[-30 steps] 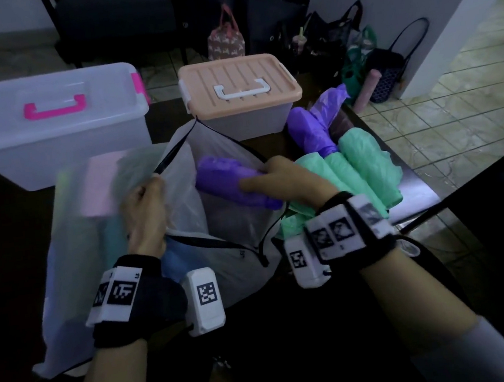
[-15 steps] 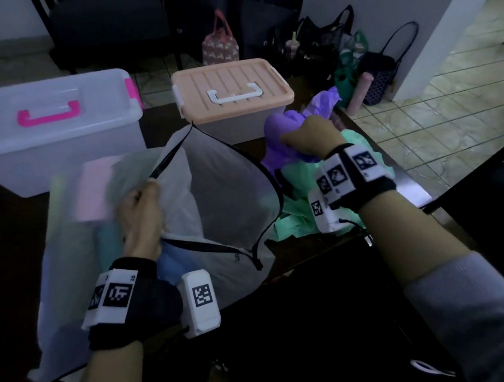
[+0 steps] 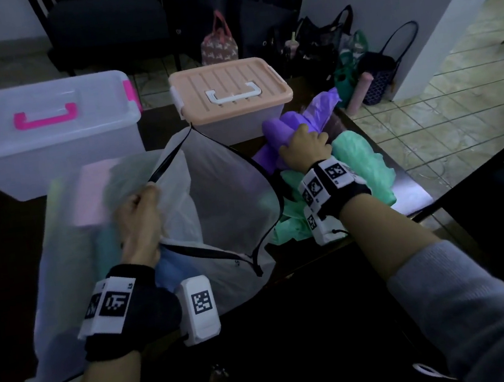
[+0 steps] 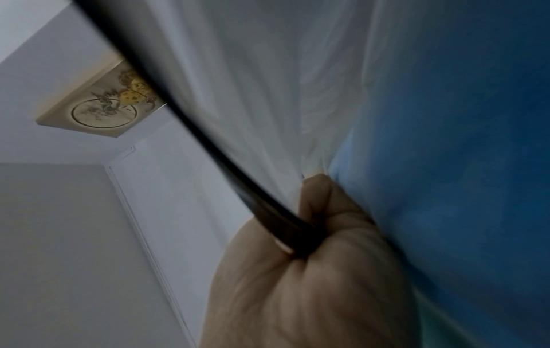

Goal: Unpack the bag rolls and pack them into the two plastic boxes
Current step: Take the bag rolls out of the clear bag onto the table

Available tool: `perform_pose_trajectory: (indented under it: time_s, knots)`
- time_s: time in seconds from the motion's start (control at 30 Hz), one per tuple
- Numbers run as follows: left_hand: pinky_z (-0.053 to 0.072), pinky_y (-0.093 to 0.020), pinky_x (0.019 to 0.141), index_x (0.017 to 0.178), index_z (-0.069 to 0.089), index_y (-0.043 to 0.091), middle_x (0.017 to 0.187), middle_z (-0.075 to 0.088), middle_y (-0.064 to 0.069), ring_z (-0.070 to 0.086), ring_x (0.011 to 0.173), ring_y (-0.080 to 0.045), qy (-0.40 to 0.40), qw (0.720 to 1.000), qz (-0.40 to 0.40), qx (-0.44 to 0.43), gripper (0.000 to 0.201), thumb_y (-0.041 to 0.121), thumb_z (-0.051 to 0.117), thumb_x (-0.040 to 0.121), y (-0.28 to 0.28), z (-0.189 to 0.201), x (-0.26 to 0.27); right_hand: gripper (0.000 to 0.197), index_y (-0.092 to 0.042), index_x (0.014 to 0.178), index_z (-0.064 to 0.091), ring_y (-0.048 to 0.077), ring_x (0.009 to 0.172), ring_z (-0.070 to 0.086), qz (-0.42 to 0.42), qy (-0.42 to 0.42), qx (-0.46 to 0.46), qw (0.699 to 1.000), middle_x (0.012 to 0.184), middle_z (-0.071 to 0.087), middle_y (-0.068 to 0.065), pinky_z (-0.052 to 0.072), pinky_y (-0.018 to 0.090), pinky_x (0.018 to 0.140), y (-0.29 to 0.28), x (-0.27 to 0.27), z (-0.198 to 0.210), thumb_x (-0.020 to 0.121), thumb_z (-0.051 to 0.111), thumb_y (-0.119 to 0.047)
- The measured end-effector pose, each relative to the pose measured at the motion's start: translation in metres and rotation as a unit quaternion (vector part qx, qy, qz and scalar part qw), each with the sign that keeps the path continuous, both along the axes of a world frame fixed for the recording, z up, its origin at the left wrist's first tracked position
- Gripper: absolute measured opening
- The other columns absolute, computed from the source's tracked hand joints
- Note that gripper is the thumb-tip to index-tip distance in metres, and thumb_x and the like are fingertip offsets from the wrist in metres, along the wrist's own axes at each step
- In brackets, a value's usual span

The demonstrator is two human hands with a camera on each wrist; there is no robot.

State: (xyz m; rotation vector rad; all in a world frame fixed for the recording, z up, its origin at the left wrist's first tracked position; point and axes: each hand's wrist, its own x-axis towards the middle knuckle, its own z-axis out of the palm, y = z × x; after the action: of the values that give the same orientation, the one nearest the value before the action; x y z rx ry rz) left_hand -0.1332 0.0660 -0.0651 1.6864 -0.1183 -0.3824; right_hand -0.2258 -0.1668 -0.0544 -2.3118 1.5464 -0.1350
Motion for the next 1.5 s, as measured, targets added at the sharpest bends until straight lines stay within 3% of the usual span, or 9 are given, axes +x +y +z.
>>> perform_pose_trajectory:
  time_s: [0.33,0.47,0.6,0.73,0.87,1.03,1.2,1.33,1.5]
  knots:
    - [0.034,-0.023,0.057,0.068,0.049,0.022,0.067,0.045,0.002,0.040,0.060,-0.009,0.000,1.000,0.007,-0.002,0.026,0.023,0.049,0.094,0.000,-0.003,0.002,0.062,-0.014,0.140,0.030,0.036,0.132,0.029,0.049,-0.029,-0.035,0.998,0.142,0.035,0.018,0.027,0.050,0.105,0.003,-0.013,-0.007,0.091,0.048,-0.047]
    - [0.036,-0.024,0.059,0.068,0.050,0.024,0.069,0.048,0.004,0.042,0.062,-0.009,-0.006,1.000,0.011,-0.004,0.026,0.022,0.049,0.093,0.000,-0.004,0.002,0.053,-0.026,0.148,0.020,0.034,0.142,0.013,0.130,0.022,-0.066,0.989,0.155,0.016,0.011,0.017,0.053,0.111,0.015,-0.029,-0.019,0.098,0.035,-0.034]
    - [0.037,-0.024,0.061,0.068,0.051,0.024,0.070,0.050,0.005,0.044,0.063,-0.008,-0.004,1.000,0.014,-0.006,0.025,0.023,0.050,0.094,0.000,-0.004,0.002,0.059,-0.018,0.151,0.012,0.039,0.144,0.006,0.161,-0.017,-0.067,0.985,0.157,0.005,0.016,0.013,0.048,0.115,0.012,-0.031,-0.031,0.097,0.037,-0.014]
    - [0.036,-0.026,0.059,0.068,0.053,0.023,0.067,0.048,0.003,0.042,0.060,-0.010,-0.007,1.000,0.010,-0.003,0.026,0.022,0.049,0.094,0.001,-0.005,0.002,0.052,-0.014,0.145,0.033,0.032,0.138,0.029,0.123,-0.150,-0.038,0.980,0.152,0.021,0.017,0.028,0.034,0.108,0.008,-0.032,-0.034,0.095,0.047,-0.007]
    - [0.039,-0.026,0.066,0.070,0.052,0.024,0.073,0.052,0.005,0.047,0.068,-0.010,0.001,1.000,0.010,-0.010,0.024,0.022,0.049,0.094,0.000,-0.004,0.002,0.045,0.000,0.120,0.042,0.033,0.113,0.049,0.070,-0.243,-0.045,0.966,0.129,0.038,0.018,0.038,0.031,0.091,0.013,-0.037,-0.040,0.084,0.066,-0.012]
    - [0.037,-0.022,0.062,0.069,0.050,0.025,0.071,0.049,0.006,0.044,0.066,-0.008,-0.002,1.000,0.011,-0.006,0.025,0.023,0.050,0.094,-0.001,-0.005,0.002,0.062,-0.005,0.128,0.040,0.033,0.117,0.045,0.121,-0.155,-0.050,0.979,0.130,0.038,0.017,0.040,0.037,0.097,0.013,-0.044,-0.049,0.077,0.072,-0.017]
    - [0.038,-0.024,0.063,0.068,0.051,0.023,0.070,0.050,0.005,0.045,0.066,-0.010,-0.006,1.000,0.018,0.008,0.026,0.024,0.051,0.093,-0.002,-0.003,0.001,0.042,-0.005,0.122,0.048,0.035,0.113,0.048,0.136,-0.092,-0.092,0.982,0.123,0.047,0.018,0.041,0.041,0.093,0.011,-0.042,-0.052,0.085,0.063,-0.020]
    - [0.039,-0.029,0.067,0.069,0.049,0.021,0.069,0.048,0.002,0.046,0.072,-0.017,0.015,0.999,-0.025,0.042,0.027,0.028,0.048,0.095,0.003,0.007,0.003,0.046,-0.010,0.131,0.044,0.034,0.119,0.045,0.158,-0.048,-0.129,0.978,0.129,0.047,0.016,0.038,0.042,0.095,0.013,-0.044,-0.050,0.089,0.056,-0.024]
    - [0.043,-0.038,0.094,0.108,0.066,0.011,0.113,0.063,-0.011,0.057,0.107,-0.030,-0.152,0.958,0.041,0.238,0.029,0.027,0.050,0.090,0.038,0.025,0.038,0.052,-0.030,0.146,0.028,0.028,0.145,0.009,0.216,0.015,-0.159,0.963,0.157,0.017,0.005,0.010,0.049,0.115,0.017,-0.041,-0.046,0.096,0.040,-0.038]
